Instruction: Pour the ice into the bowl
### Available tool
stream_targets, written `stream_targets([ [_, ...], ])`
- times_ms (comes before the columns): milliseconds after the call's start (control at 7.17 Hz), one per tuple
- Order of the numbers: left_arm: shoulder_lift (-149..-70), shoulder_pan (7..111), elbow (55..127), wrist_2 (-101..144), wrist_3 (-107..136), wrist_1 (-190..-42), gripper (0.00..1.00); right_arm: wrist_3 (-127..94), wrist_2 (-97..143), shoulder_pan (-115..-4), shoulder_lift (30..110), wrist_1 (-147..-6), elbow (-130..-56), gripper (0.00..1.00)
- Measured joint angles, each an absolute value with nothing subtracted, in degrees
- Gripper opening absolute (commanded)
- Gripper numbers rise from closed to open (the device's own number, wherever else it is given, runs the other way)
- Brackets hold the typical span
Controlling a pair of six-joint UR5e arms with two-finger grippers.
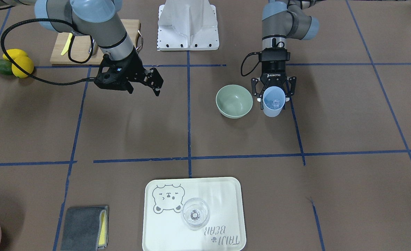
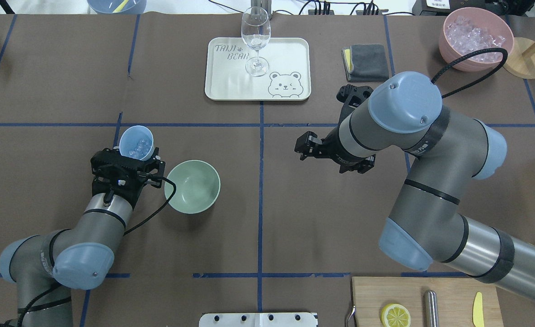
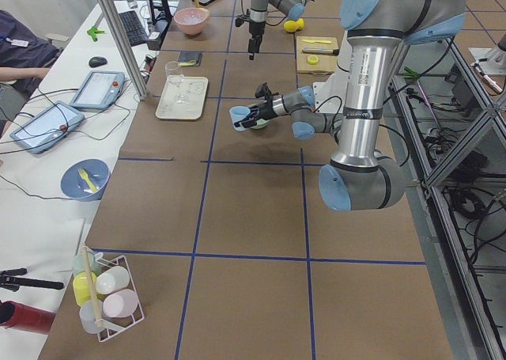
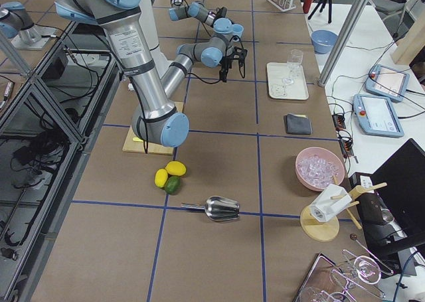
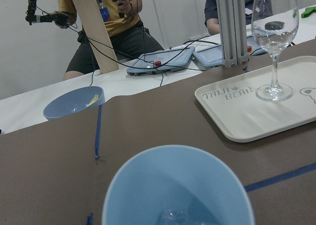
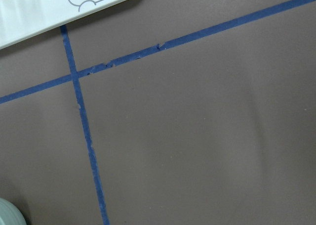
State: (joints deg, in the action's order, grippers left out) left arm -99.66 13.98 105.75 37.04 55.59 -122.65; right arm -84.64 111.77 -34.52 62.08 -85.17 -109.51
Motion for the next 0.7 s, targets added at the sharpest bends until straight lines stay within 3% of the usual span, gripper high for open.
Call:
stream_targets([
  [697, -100.6, 8.8, 104.5, 18.5, 35.8, -115.7, 0.0, -84.6, 111.6, -34.5, 62.0, -85.2, -109.4, 1.0],
])
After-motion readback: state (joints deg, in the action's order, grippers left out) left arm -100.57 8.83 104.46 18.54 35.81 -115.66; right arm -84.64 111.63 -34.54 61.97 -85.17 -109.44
